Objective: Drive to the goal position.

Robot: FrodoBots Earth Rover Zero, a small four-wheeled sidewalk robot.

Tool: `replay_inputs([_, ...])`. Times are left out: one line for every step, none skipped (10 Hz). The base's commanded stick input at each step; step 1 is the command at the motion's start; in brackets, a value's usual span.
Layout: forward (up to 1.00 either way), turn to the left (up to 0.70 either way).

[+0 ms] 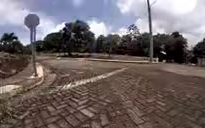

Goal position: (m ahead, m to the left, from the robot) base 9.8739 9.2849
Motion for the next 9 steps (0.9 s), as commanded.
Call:
replay_inputs([0.85,0.00])
replay_inputs([0.85,0.00])
replay_inputs([0.85,0.17])
replay_inputs([0.85,0.08])
replay_inputs([0.85,0.00])
replay_inputs([0.85,0.00])
replay_inputs([0.85,0.00])
replay_inputs([0.85,0.00])
replay_inputs([0.85,0.00])
